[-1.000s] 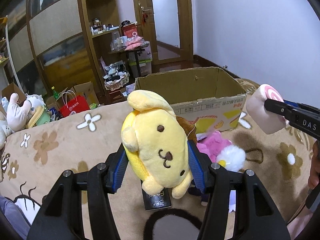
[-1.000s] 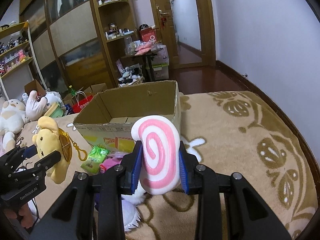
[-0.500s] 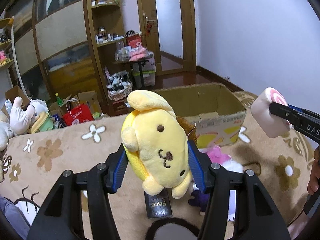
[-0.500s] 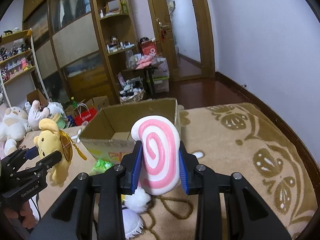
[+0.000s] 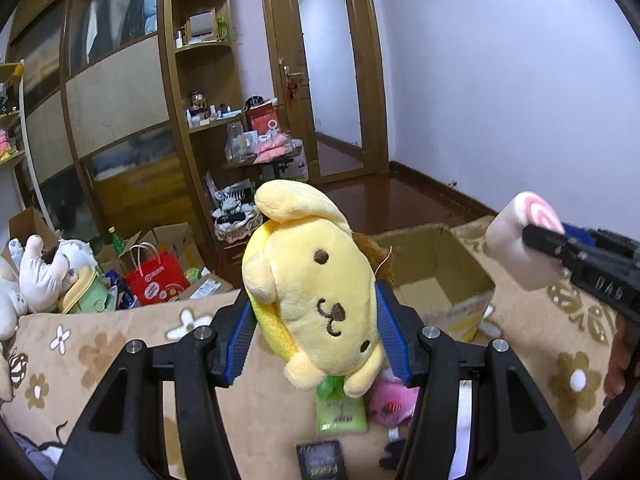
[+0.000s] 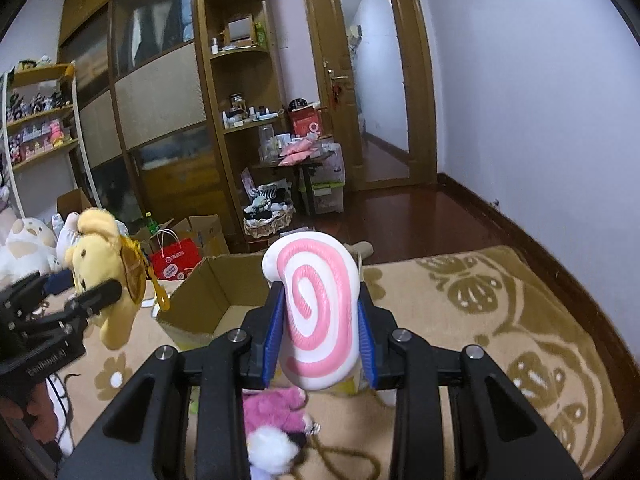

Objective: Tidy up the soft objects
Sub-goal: 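Lift the yellow dog plush with the left gripper while the right gripper carries the pink roll toward the box, then release the dog plush into the box with the left gripper while the right releases the roll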

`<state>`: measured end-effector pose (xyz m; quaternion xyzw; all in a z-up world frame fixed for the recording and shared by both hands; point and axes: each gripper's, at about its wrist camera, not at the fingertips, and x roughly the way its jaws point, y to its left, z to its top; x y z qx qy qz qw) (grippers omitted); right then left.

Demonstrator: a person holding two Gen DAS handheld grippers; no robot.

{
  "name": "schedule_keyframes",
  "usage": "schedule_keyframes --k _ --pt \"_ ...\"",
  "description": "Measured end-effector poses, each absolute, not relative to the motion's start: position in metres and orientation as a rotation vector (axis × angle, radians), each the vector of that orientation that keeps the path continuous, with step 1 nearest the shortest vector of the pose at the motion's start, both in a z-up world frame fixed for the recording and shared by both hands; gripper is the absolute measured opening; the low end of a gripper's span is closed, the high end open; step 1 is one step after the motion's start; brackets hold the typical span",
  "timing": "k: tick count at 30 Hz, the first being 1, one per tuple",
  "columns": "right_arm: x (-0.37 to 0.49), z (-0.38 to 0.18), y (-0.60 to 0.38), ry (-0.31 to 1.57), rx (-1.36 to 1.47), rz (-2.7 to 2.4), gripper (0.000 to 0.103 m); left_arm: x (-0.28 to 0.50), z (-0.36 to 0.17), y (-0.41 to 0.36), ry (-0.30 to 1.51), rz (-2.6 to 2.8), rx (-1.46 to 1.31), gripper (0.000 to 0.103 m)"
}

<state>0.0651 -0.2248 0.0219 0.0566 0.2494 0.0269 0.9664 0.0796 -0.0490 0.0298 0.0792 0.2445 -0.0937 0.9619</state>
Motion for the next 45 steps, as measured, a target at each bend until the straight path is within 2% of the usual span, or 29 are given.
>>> schedule_keyframes --k 7,21,33,38,42,44,45 --pt "0.095 0.018 -0.219 0.506 0.072 0.086 0.035 0.109 0.028 -0.050 0.499 -0.201 0.157 0.056" --pt "0.136 -0.012 -0.217 0.525 0.092 0.099 0.036 0.170 -0.017 -0.055 0.589 -0.207 0.142 0.056" --pt "0.143 -0.026 -0.213 0.541 0.102 0.126 0.043 0.177 -0.039 -0.065 0.648 -0.259 0.186 0.062" --pt "0.144 -0.033 -0.214 0.567 0.129 0.140 0.045 0.177 -0.040 -0.063 0.656 -0.262 0.200 0.078" --pt "0.145 -0.037 -0.215 0.594 0.138 0.150 0.049 0.177 -0.039 -0.059 0.672 -0.245 0.183 0.085" --pt "0.143 -0.037 -0.216 0.596 0.143 0.156 0.052 0.176 -0.038 -0.055 0.675 -0.241 0.169 0.091" --pt "0.142 -0.037 -0.216 0.592 0.142 0.156 0.057 0.176 -0.037 -0.053 0.674 -0.233 0.165 0.091"
